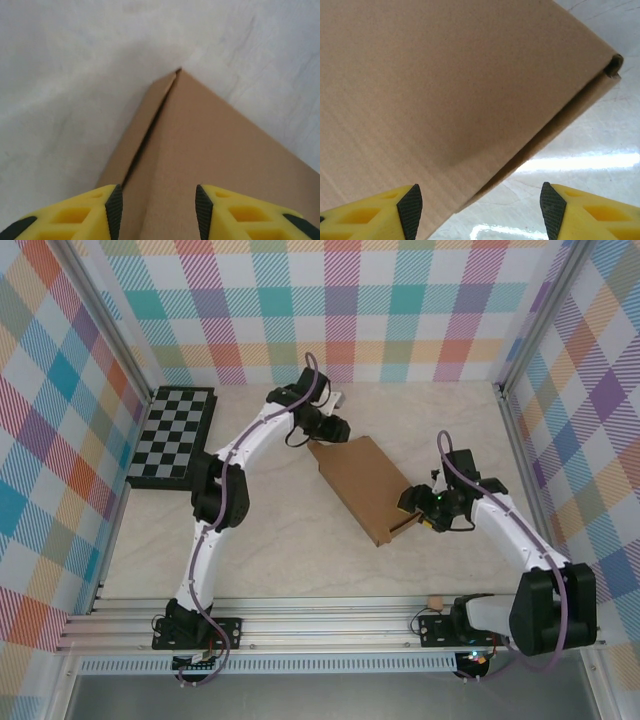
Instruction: Fold the paper box
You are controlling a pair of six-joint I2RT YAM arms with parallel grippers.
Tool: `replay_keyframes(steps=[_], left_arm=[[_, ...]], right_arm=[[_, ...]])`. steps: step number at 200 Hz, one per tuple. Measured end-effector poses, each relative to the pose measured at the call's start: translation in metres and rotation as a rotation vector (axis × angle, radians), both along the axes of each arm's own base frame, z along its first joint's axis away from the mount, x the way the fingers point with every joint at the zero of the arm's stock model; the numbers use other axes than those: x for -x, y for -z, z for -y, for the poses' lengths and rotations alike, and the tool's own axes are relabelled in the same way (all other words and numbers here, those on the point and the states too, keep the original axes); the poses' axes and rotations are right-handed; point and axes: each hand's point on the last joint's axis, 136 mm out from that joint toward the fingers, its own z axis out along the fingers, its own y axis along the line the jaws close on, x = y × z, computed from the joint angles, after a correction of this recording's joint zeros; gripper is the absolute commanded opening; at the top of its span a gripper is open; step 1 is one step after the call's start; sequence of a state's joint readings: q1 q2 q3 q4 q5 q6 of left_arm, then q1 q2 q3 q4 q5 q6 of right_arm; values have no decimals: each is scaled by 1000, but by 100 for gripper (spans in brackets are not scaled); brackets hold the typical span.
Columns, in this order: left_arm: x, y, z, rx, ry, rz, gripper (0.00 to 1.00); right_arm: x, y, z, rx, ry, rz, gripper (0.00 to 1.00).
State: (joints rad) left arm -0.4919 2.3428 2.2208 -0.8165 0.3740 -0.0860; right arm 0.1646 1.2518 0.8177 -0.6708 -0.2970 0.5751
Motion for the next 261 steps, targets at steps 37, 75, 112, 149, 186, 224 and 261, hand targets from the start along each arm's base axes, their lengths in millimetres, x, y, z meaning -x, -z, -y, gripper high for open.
replay_keyframes(steps=[37, 75, 112, 149, 186, 224, 261], left_arm=[[43, 39, -29, -89, -18, -104, 43], [71, 58, -53, -147, -62, -142, 42], [73, 64, -61, -152, -121, -134, 36], [70, 64, -72, -185, -203, -110, 36], [70, 56, -83, -202, -276, -98, 47], [61, 10, -82, -139, -329, -23, 56], [73, -25, -89, -87, -338, 37, 54]], right_arm=[[-3, 22, 4, 44, -3, -57, 66], [-13, 43, 9, 99, -18, -106, 65], [-29, 48, 8, 134, -49, -106, 62], [-48, 47, 9, 177, -65, -82, 62], [-58, 40, 10, 200, -78, -49, 63], [-84, -5, 8, 216, -100, 49, 64], [-89, -39, 4, 212, -113, 134, 61]])
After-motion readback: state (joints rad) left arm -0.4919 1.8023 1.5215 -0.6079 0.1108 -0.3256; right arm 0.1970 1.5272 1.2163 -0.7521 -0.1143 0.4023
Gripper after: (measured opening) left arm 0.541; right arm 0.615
